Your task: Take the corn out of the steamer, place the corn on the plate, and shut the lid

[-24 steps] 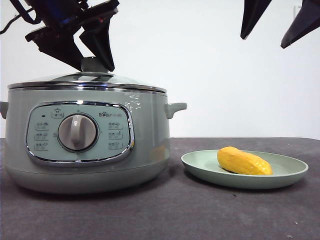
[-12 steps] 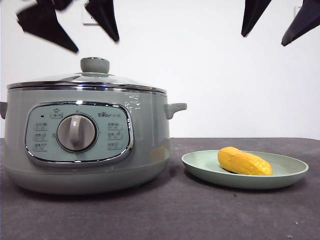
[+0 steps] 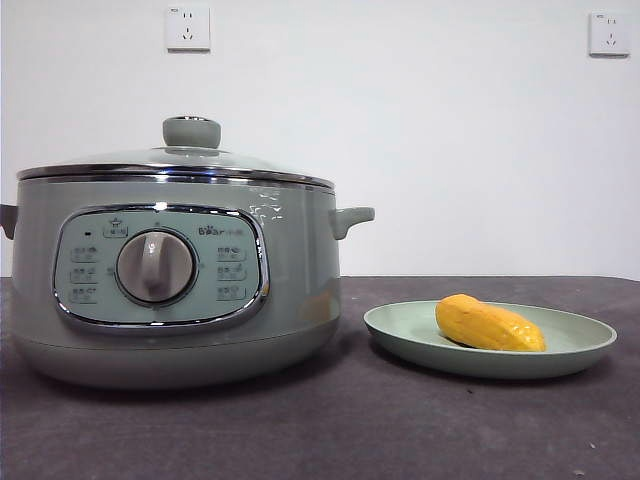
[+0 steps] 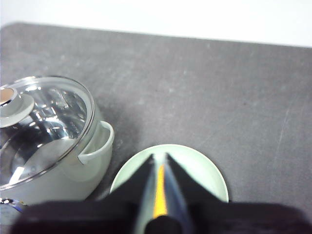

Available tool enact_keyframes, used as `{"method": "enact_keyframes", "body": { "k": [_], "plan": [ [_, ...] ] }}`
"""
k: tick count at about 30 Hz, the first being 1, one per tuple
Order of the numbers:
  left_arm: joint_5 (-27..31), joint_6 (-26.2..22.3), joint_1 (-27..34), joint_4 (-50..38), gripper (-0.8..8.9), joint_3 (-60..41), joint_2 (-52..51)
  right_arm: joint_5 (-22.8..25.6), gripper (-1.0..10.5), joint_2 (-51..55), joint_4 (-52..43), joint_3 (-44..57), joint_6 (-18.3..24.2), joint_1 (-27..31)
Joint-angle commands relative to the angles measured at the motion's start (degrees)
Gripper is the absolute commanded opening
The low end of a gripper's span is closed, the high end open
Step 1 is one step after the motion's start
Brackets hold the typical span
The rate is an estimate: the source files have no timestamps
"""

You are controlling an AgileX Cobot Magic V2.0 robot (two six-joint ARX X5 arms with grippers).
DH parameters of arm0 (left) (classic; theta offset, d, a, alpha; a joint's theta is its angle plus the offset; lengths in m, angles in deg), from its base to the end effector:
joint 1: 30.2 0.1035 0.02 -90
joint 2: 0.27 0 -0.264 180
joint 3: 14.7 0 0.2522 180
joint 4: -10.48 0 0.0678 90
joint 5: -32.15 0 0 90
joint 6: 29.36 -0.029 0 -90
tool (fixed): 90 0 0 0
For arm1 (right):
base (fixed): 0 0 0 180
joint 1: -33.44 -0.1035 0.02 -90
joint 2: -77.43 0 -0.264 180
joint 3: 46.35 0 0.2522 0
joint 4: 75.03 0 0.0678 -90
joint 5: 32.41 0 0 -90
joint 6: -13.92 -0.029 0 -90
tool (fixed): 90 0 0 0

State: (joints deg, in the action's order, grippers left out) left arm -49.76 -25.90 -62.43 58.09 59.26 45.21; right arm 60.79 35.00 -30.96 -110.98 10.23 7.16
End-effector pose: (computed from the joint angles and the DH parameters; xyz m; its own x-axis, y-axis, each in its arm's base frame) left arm 0.1272 -0.0753 0.3804 0.8663 -0.3798 -0.3245 0.3981 0.9173 -0.0110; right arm 0.1338 0.0643 0.3409 0.8555 0.3602 -0.3719 -0.3733 0.9269 0.0390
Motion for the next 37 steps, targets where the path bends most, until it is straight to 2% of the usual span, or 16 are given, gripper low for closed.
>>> {"method": "enact_keyframes", "body": {
  "k": [1,4,7,10,15,24,25,27,30,33,37],
  "plan": [
    [1.84,-0.66,-1.20,-2.14,-0.09,-6.67,-4.15,0.17,-0.1,4.72,-4.33,6.21,0.26,-0.09],
    [3.10,-0.72,-1.68,-5.49,-0.09,-13.49,-8.57,0.15,-0.1,8.94,-8.15,11.58,0.22,-0.09],
    [3.06,-0.63,-1.73,-8.13,-0.08,-18.45,-10.95,0.20,-0.1,10.12,-7.98,13.77,-0.42,-0.04],
    [3.06,-0.11,-1.73,-3.85,-0.03,-18.91,-10.86,0.37,0.0,9.51,-7.08,13.75,-1.86,0.04],
    [2.84,-0.11,-1.73,2.60,-0.03,-18.91,-9.35,0.13,0.0,9.27,-6.84,13.73,-1.84,-0.02],
    [2.86,-0.11,-1.73,3.96,-0.03,-18.91,-8.37,0.20,0.0,9.44,-5.11,13.73,-1.84,-0.02],
    [2.91,-0.50,-1.73,3.91,-0.03,-18.91,-8.37,0.20,0.0,9.44,-4.83,13.73,-1.84,-0.02],
    [5.16,-4.70,-1.79,4.94,-0.03,-18.93,-8.74,0.20,0.0,9.44,-4.04,13.73,-1.84,-0.02],
    [5.75,-6.58,-1.20,8.22,-0.03,-19.08,-15.54,0.17,0.0,9.44,-4.09,13.73,-1.84,-0.02],
    [5.42,-7.87,3.43,1.53,-0.03,-22.21,-24.61,0.20,0.0,9.44,-4.09,13.73,-1.84,-0.02],
    [4.59,-7.78,13.79,-15.37,-0.03,-34.21,-35.17,0.20,0.0,9.44,-4.09,13.73,-1.84,-0.02]
  ]
}}
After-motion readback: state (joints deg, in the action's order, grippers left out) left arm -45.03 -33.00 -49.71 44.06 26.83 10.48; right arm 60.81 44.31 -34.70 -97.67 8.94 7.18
